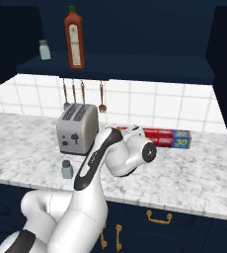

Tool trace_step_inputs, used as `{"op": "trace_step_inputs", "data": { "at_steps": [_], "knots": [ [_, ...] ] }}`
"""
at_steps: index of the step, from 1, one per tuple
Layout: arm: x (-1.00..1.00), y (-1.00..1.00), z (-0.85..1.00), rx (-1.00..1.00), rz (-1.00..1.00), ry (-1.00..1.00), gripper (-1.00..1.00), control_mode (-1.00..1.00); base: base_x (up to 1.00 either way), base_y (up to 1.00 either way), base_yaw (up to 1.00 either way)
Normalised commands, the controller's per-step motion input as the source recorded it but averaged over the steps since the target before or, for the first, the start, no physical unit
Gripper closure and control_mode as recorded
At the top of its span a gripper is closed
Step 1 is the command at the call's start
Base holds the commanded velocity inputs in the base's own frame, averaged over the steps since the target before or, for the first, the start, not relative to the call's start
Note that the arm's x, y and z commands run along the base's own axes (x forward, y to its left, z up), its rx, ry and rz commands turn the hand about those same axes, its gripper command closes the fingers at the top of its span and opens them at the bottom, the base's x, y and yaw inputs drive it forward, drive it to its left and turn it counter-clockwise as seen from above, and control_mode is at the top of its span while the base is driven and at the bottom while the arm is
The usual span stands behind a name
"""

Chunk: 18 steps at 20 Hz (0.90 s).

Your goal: Put the shaker and condiment bottle from the counter next to their counterparts in the cabinet.

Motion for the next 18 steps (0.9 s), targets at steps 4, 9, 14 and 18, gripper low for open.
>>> {"op": "trace_step_inputs", "data": {
  "at_steps": [4, 9, 14, 18],
  "knots": [
    [-0.51, 0.02, 0.79, -0.01, -0.09, 0.00, 1.00, -1.00, 0.00, 0.00, 0.00],
    [-0.51, 0.01, 0.92, 0.00, -0.08, 0.00, 1.00, -1.00, 0.00, 0.00, 0.00],
    [-0.44, 0.10, 0.78, 0.00, -0.08, 0.00, 1.00, -1.00, 0.00, 0.00, 0.00],
    [-0.29, 0.32, 0.54, -0.01, -0.07, 0.00, 1.00, -1.00, 0.00, 0.00, 0.00]
  ]
}}
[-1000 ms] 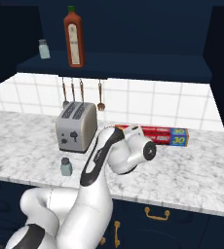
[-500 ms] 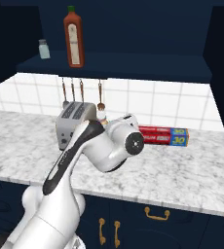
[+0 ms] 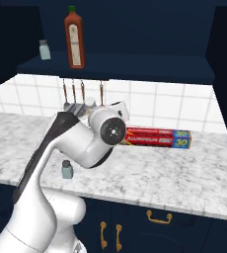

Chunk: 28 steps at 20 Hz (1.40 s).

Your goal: Put the shaker and condiment bottle from the counter next to their counterparts in the cabinet.

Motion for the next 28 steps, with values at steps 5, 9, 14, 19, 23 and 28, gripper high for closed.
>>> {"op": "trace_step_inputs", "data": {
  "at_steps": [5, 9, 14, 19, 23, 28],
  "knots": [
    [-0.18, 0.27, 0.70, -0.01, -0.07, 0.00, 1.00, -1.00, 0.00, 0.00, 0.00],
    [-0.07, 0.06, 0.92, 0.00, -0.07, 0.02, 1.00, -1.00, 0.00, 0.00, 0.00],
    [-0.04, 0.07, 0.78, 0.00, -0.06, 0.09, 1.00, -1.00, 0.00, 0.00, 0.00],
    [0.00, 0.28, 0.26, -0.05, -0.04, 0.15, 1.00, -1.00, 0.00, 0.00, 0.00],
    [0.00, 0.30, -0.16, -0.09, 0.00, 0.10, 1.00, -1.00, 0.00, 0.00, 0.00],
    [0.07, 0.00, 0.00, 0.00, -0.05, 0.00, 1.00, -1.00, 0.00, 0.00, 0.00]
  ]
}}
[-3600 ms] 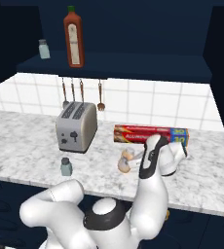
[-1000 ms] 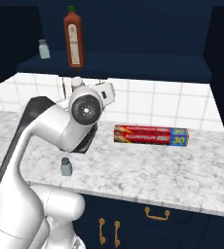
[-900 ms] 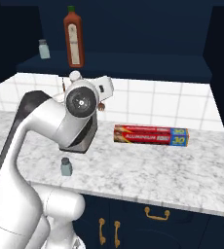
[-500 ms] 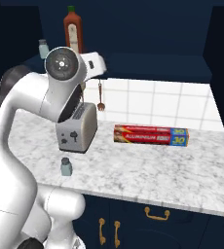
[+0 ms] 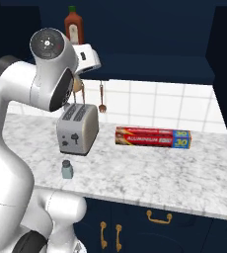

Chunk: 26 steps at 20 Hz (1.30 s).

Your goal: Put the shaker and condiment bottle from the counter next to their counterparts in the cabinet.

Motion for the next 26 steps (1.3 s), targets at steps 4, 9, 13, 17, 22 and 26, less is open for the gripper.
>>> {"op": "trace_step_inputs", "data": {
  "at_steps": [4, 9, 13, 17, 22, 26],
  "knots": [
    [0.17, 0.00, 0.00, 0.00, -0.10, 0.00, 1.00, -1.00, 0.00, 0.00, 0.00],
    [0.04, -0.15, -0.02, 0.07, -0.06, -0.02, 1.00, -1.00, 0.00, 0.00, 0.00],
    [0.16, -0.33, 0.06, 0.14, -0.03, 0.00, 1.00, -1.00, 0.00, 0.00, 0.00],
    [0.52, -0.02, 0.00, 0.01, -0.07, 0.00, 1.00, -1.00, 0.00, 0.00, 0.00],
    [0.61, 0.00, 0.01, 0.00, -0.09, 0.00, 1.00, -1.00, 0.00, 0.00, 0.00],
    [0.52, -0.01, 0.06, 0.02, -0.04, 0.00, 1.00, -1.00, 0.00, 0.00, 0.00]
  ]
}}
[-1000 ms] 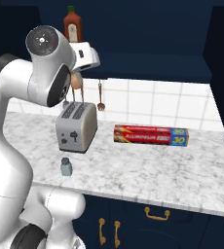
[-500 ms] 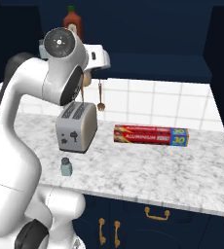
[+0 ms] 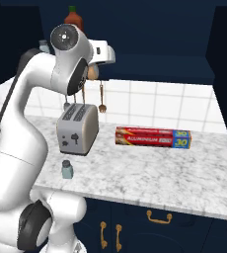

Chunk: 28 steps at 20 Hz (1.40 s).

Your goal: Put the shaker and condiment bottle from the counter next to their counterparts in the cabinet.

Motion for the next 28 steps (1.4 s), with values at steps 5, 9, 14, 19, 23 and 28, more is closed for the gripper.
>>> {"op": "trace_step_inputs", "data": {
  "at_steps": [5, 9, 14, 19, 23, 28],
  "knots": [
    [0.53, 0.00, 0.00, 0.03, 0.00, 0.00, 1.00, -1.00, 0.00, 0.00, 0.00],
    [0.46, 0.00, 0.00, 0.01, 0.00, 0.00, 1.00, -1.00, 0.00, 0.00, 0.00],
    [0.44, -0.02, 0.00, 0.05, 0.00, 0.00, 1.00, -1.00, 0.00, 0.00, 0.00],
    [0.40, -0.17, 0.00, 0.09, 0.03, 0.00, 1.00, -1.00, 0.00, 0.00, 0.00],
    [0.17, -0.04, -0.07, 0.03, 0.06, 0.00, 1.00, -1.00, 0.00, 0.00, 0.00],
    [0.00, 0.03, -0.12, 0.00, 0.01, 0.00, 1.00, -1.00, 0.00, 0.00, 0.00]
  ]
}}
